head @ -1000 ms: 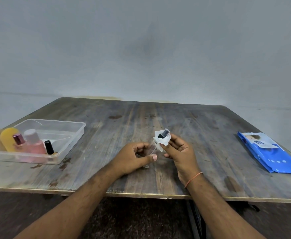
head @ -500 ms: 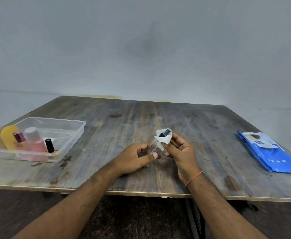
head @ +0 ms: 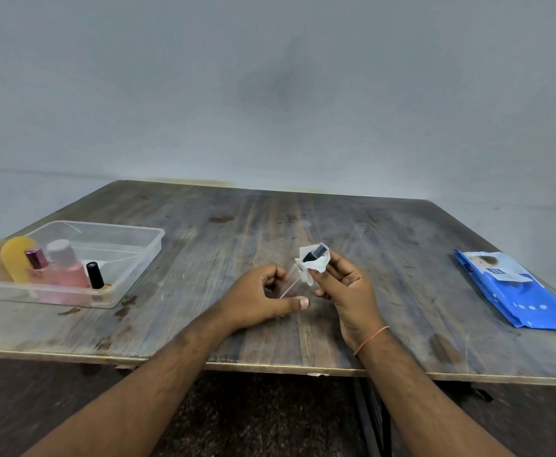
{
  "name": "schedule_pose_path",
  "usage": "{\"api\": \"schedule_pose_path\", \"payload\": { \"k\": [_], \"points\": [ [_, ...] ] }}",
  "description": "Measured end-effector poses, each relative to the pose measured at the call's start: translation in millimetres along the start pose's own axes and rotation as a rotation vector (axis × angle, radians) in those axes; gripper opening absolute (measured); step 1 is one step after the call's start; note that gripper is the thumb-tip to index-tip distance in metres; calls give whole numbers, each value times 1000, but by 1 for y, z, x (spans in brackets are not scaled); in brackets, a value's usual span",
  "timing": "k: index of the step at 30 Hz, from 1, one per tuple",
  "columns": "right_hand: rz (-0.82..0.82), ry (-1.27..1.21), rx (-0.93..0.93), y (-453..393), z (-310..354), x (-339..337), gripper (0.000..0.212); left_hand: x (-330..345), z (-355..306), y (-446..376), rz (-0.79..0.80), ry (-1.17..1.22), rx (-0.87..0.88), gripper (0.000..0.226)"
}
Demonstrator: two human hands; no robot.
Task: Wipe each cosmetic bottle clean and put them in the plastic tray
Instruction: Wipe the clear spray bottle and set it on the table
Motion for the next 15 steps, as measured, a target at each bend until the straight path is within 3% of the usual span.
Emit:
{"api": "schedule_pose_path", "payload": {
  "k": [5, 9, 12, 15],
  "points": [
    [-31, -26, 18, -2, -2, -3, 38, 1, -4, 1, 120, 145, -23, 28],
    [-24, -36, 16, -2, -1, -2, 37, 0, 0, 0, 37, 143, -22, 26],
    [5, -31, 2, 0, 1, 1, 38, -5, 8, -2, -80, -15, 28, 47],
    [12, -20, -6, 1, 2, 2, 37, -5, 12, -3, -101, -60, 23, 58]
  ]
}}
Point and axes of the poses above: each hand's wrist, its own y-axis away from the middle knuckle, its own x-axis out of the palm, z = x × y, the point moved 3 cm from there along -y, towards the middle knuckle, and after that the axes turned 6 degrees about x, right-handed, at the moved point
